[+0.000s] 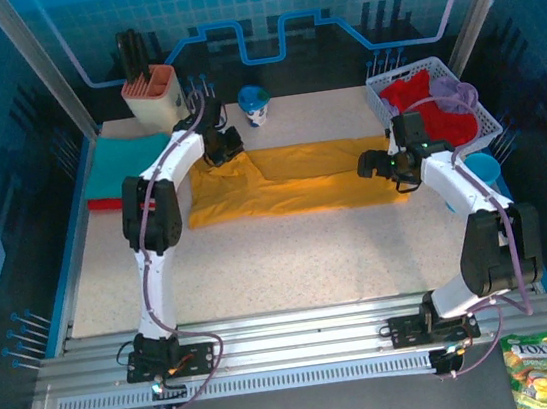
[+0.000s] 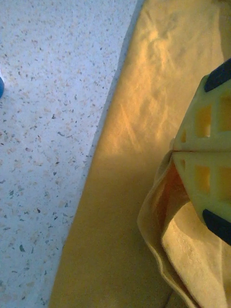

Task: Fold and stack the t-shirts

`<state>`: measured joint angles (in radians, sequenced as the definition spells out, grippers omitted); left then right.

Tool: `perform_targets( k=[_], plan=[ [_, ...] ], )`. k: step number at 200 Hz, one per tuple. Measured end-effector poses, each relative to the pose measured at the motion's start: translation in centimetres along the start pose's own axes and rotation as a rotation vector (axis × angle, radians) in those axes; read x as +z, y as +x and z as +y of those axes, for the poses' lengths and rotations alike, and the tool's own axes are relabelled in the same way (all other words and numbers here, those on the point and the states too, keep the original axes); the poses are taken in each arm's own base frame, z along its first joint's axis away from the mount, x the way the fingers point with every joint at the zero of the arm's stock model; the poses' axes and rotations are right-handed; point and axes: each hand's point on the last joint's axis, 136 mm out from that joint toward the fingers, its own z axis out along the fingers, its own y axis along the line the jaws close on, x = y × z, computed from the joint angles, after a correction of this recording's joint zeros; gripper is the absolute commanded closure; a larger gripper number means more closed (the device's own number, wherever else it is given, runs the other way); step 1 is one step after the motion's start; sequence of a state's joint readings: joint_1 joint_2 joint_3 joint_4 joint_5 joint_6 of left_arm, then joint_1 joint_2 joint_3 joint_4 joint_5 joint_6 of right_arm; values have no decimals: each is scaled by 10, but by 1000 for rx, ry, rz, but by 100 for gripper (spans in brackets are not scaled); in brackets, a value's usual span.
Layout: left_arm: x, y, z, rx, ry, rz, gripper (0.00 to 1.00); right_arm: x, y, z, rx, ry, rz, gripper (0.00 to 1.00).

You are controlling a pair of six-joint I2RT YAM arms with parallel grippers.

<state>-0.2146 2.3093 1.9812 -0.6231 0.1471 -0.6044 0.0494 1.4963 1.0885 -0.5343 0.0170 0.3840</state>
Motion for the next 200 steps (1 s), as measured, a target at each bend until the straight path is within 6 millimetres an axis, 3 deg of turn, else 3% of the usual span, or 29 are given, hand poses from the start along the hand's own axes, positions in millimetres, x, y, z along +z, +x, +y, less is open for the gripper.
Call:
perform_targets(
  k=[30, 66, 95, 101, 119, 135, 156, 176, 200],
  plan=[
    [0, 3, -1, 39, -24, 3, 100, 2, 5, -1, 1, 2, 12, 3],
    [3, -2, -28, 114, 2, -16, 100, 3, 5, -1, 1, 2, 17, 4],
    [7, 6, -37, 143, 6, -5, 100, 3, 6, -1, 0, 2, 17, 3],
    [9, 7, -38, 148, 5, -1, 95, 3, 6, -2, -2, 3, 18, 3],
    [16, 7, -36, 166, -8, 7, 60, 3, 7, -2, -6, 4, 21, 3],
    [21, 10, -29, 166, -33, 21, 43, 3, 7, -2, -9, 5, 25, 3],
    [21, 13, -18, 166, -72, 34, 29, 3, 9, -2, -9, 6, 29, 1],
    [13, 13, -12, 180, -101, 39, 25, 3, 10, -3, -9, 10, 34, 1],
    [-23, 21, -3, 183, -118, 42, 24, 3, 14, -7, 0, 20, 54, 1]
  ],
)
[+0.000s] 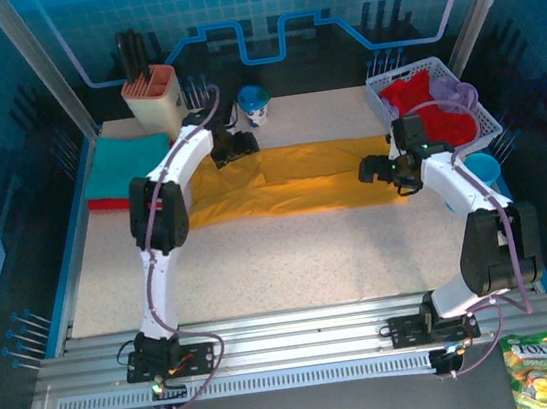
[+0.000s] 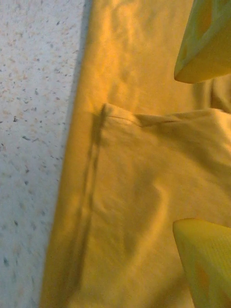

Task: Fold and stack the t-shirts

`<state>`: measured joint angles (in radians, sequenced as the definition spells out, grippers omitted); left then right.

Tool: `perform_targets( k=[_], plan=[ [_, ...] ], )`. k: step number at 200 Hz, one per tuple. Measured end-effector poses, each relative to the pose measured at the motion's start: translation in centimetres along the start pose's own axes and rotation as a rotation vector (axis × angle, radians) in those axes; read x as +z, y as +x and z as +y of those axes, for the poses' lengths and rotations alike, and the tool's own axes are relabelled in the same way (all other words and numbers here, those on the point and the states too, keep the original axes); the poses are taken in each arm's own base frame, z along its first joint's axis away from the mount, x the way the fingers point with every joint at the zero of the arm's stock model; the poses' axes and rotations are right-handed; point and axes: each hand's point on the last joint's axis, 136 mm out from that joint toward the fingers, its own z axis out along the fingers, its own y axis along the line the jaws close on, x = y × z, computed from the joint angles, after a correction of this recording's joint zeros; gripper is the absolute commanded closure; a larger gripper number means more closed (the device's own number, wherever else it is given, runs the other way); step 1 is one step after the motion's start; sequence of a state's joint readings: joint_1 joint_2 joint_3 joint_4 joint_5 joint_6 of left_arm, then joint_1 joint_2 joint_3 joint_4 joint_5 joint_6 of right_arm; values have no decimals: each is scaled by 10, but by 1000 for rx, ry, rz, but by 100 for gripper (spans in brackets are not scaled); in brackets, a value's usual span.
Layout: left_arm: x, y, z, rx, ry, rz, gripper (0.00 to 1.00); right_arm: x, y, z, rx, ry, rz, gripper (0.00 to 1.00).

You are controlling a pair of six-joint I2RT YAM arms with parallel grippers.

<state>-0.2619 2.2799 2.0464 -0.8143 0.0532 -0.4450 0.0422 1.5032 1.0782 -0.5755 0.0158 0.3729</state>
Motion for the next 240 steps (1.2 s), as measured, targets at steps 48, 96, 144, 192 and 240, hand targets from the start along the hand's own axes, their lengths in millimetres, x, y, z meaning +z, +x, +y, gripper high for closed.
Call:
perform_targets(
  k=[48, 96, 144, 192, 240],
  plan=[
    [-110, 36, 10, -38, 102, -91, 24, 25, -21, 17, -3, -53, 37, 1],
    [-70, 75, 39, -124, 132, -9, 28, 71, -58, 38, -16, -89, 52, 2],
    [-19, 61, 59, -194, 118, 21, 32, 117, -77, 48, -17, -95, 82, 4],
    [15, 40, 55, -205, 103, 46, 35, 133, -66, 47, 35, -88, 159, 7],
    [42, 27, 54, -212, 66, 107, 37, 130, -54, 43, 81, -84, 217, 9]
  ],
)
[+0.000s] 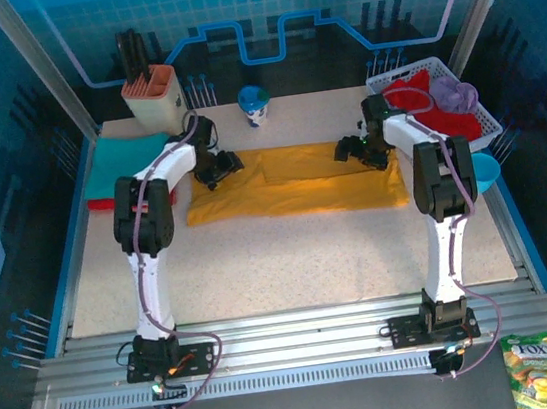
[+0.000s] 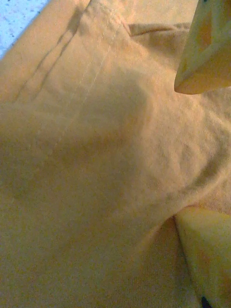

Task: Fold and stack the t-shirts

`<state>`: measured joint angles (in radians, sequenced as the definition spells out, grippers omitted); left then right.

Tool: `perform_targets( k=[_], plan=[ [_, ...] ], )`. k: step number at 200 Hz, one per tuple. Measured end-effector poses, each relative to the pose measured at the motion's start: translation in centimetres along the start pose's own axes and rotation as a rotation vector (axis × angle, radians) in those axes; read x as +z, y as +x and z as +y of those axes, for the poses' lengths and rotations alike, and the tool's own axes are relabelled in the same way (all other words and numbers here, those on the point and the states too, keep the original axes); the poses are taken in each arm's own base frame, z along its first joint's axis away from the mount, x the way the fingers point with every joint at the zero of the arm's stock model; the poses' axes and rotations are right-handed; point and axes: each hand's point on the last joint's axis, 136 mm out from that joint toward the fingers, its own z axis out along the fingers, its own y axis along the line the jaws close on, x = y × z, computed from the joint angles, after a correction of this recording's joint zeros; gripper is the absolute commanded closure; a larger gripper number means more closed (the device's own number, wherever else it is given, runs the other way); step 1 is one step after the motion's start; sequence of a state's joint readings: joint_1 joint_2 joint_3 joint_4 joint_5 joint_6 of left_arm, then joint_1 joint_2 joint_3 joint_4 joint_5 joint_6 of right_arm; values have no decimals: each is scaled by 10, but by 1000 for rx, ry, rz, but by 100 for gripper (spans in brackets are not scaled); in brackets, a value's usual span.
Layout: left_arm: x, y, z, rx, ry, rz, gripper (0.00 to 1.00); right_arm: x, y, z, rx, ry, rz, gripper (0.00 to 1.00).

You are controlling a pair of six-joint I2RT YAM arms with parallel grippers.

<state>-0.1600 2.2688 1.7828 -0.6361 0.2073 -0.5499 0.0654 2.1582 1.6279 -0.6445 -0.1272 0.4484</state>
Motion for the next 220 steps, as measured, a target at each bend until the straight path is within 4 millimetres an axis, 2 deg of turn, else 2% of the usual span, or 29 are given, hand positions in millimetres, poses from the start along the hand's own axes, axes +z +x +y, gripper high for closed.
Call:
perform_targets(
  k=[24, 66, 104, 144, 176, 200, 220],
  plan=[
    [2, -11, -8, 14, -4, 5, 37, -4, 13, -3, 17, -14, 12, 9],
    [12, -16, -25, 77, -13, 27, 37, -15, 60, -8, 58, -45, 59, 9],
    [20, -4, -49, 151, -4, 55, 37, -24, 104, -6, 60, -59, 79, 9],
    [32, 9, -85, 233, 38, 87, 37, -29, 148, 5, 23, -66, 110, 9],
    [40, 19, -104, 272, 74, 109, 36, -35, 182, 11, 10, -70, 133, 9],
    [43, 27, -115, 290, 98, 123, 35, -36, 198, 17, -9, -64, 135, 8],
    [43, 31, -117, 301, 102, 128, 31, -38, 204, 18, -20, -47, 133, 6]
  ],
)
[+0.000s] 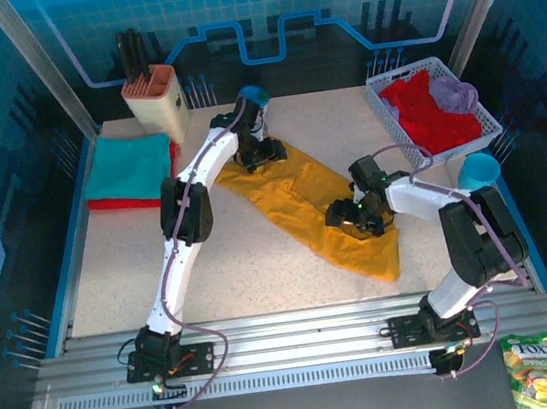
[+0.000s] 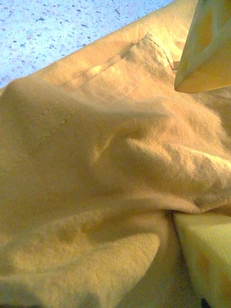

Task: Fold and stack the t-shirts

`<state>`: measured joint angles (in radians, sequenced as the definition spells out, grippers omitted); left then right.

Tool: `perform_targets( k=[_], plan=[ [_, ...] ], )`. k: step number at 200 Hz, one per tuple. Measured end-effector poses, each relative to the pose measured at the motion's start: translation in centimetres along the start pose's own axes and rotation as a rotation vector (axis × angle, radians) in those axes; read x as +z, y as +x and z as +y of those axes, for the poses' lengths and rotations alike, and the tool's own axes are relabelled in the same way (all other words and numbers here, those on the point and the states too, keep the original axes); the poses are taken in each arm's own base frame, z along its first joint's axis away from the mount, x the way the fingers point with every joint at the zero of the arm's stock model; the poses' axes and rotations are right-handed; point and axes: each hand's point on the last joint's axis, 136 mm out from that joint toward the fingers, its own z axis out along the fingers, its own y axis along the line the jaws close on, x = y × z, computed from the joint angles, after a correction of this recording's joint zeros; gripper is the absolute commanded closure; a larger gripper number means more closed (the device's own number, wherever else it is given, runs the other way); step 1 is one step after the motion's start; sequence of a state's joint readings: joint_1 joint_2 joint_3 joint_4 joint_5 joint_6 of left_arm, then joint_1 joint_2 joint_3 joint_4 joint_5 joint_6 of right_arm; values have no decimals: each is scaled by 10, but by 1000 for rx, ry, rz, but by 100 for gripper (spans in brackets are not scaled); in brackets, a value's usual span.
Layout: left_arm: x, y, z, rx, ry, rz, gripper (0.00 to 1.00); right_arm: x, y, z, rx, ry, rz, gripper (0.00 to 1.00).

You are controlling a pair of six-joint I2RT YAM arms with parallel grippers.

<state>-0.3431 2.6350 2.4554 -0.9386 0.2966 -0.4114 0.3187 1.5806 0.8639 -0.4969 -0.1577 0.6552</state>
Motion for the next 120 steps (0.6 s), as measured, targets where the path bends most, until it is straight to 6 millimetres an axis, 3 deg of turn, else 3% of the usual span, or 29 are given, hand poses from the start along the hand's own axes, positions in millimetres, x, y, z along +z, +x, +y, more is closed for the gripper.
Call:
perform_targets(
  k=[20, 35, 54, 75, 97, 120],
  plan=[
    [-5, 0, -1, 18, -1, -4, 30, -10, 0, -7, 0, 45, -14, 3],
    [-21, -1, -3, 19, -1, -13, 28, -25, -8, -6, -6, 57, -48, 2],
    [-59, -7, -10, 23, 10, -60, 28, -52, -26, -3, -14, 53, -125, 1],
    [-117, -6, -16, 28, 21, -132, 28, -75, -43, -2, -29, 52, -196, 0],
    [-164, 17, -12, 19, 10, -189, 28, -87, -53, -7, -36, 63, -225, 0],
    [-169, 51, 7, -16, 0, -197, 28, -91, -61, -18, -31, 84, -225, 0]
  ],
)
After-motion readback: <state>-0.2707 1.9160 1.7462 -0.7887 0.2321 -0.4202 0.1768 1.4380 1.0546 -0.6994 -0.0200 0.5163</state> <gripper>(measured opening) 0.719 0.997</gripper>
